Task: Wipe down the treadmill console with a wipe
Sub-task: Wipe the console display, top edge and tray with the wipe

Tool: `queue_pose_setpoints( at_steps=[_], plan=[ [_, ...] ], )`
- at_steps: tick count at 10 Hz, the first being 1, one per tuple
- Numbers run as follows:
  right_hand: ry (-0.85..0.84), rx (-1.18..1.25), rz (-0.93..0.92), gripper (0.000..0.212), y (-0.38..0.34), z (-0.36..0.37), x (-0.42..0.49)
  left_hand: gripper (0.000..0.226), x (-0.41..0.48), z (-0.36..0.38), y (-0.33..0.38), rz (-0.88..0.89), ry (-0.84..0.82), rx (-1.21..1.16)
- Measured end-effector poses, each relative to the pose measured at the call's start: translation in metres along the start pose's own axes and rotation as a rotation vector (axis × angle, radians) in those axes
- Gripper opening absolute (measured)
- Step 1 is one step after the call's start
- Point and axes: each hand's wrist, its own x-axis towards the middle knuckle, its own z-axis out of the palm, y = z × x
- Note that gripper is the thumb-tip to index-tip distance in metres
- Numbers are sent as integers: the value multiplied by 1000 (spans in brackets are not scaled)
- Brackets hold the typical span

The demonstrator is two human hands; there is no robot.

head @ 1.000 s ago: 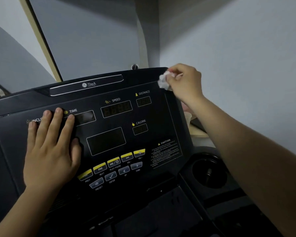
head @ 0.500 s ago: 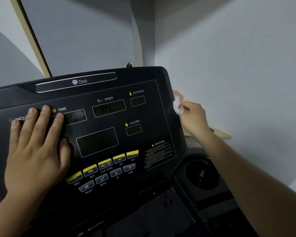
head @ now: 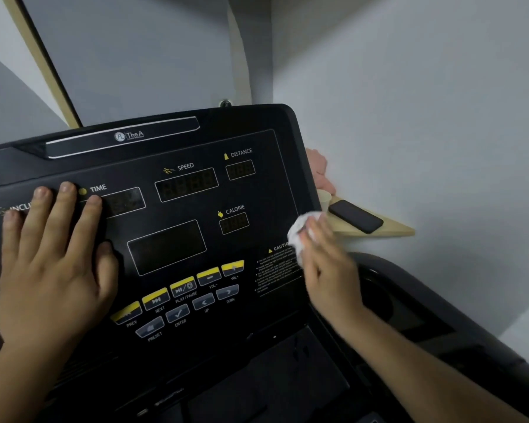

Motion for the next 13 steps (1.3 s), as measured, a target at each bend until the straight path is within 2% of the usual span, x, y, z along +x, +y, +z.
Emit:
queue_pose_setpoints(
  at_steps=[1,2,3,4,5,6,7,8,9,10,11,12,13],
  plan=[
    [-99,2,-121,33,2,4,-24,67,-2,10,-10,-28,-26,-15],
    [-139,-23,-95,41,-3,2,22,67,-6,19,-19,-58,-32,-35],
    [-112,-115,1,49,-9,1,69,68,-5,21,-23,-62,-46,-53],
    [-150,-128,190,54,-11,3,97,68,-6,23,-25,-69,-45,-70],
    [-189,-140,274,54,-10,0,67,67,-7,24,-24,-66,-23,-61],
    [-221,-199,296,51,-11,-20,-3,67,-5,26,-24,-51,-20,-59],
    [-248,-225,186,37,-10,-32,-20,66,-4,24,-21,-57,-9,-66],
    [-207,-118,-5,19,-8,-30,22,64,-1,17,-16,-23,2,-66],
    [-135,-30,23,19,-11,-24,69,63,-1,12,-11,-11,9,-77],
    [-2,-49,83,16,-9,-17,98,62,-2,7,-7,2,24,-63],
    [42,-115,86,10,-9,-17,70,63,0,6,-6,10,32,-43],
    [-160,-67,145,16,-13,-23,-16,64,-2,16,-9,-9,68,-10],
    [-340,-46,216,19,-17,-30,-54,65,-3,24,-18,-19,80,-7]
  ],
)
